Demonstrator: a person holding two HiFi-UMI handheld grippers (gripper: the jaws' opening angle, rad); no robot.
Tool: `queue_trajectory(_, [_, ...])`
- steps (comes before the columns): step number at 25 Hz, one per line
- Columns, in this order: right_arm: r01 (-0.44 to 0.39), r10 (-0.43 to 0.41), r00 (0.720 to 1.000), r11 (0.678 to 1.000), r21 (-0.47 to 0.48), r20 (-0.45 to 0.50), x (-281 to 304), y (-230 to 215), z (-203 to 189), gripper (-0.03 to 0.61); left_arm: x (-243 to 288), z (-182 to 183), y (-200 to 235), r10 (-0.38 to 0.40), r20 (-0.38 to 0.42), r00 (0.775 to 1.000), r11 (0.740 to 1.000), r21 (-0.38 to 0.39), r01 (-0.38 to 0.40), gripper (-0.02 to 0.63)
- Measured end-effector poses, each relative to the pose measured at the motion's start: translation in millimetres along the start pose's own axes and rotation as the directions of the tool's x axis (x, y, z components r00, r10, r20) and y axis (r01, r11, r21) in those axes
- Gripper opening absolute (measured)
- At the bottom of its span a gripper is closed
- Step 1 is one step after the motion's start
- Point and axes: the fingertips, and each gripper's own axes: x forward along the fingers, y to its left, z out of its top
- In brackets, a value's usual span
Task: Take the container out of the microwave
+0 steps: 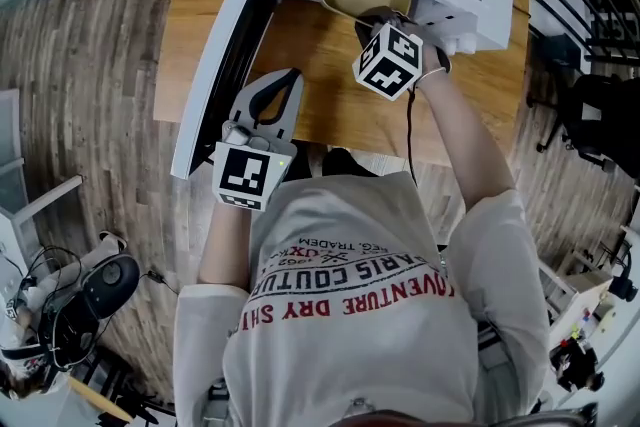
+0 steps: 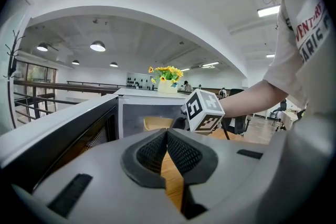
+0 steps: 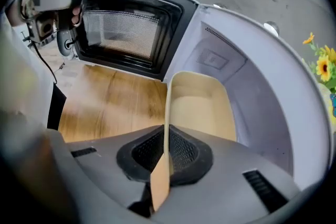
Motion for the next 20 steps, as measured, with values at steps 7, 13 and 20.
queue_trajectory(7, [-0.018, 0.016, 0.996, 1.000, 0.023, 0.088, -41.2, 31.3, 9.9, 0.035, -20.1, 7.0, -13.2, 0.009, 0.025, 1.000, 1.000, 0.030, -0.010, 0.017])
queue_trajectory(13, [-0.020, 0.004, 0.984, 0.996, 0.084, 0.178, -81.9, 61.4, 13.9, 0.034, -39.7, 19.1, -19.3, 0.034, 0.067, 0.997, 0.997, 0.071, -0.039, 0.017])
queue_trajectory(20, [0.003, -0.104, 0.935, 0.958, 0.286, 0.340, -141.5, 61.2, 19.8, 0.034, -45.9, 46.7, -14.3, 0.038, 0.124, 0.992, 0.992, 0.115, -0.052, 0.017])
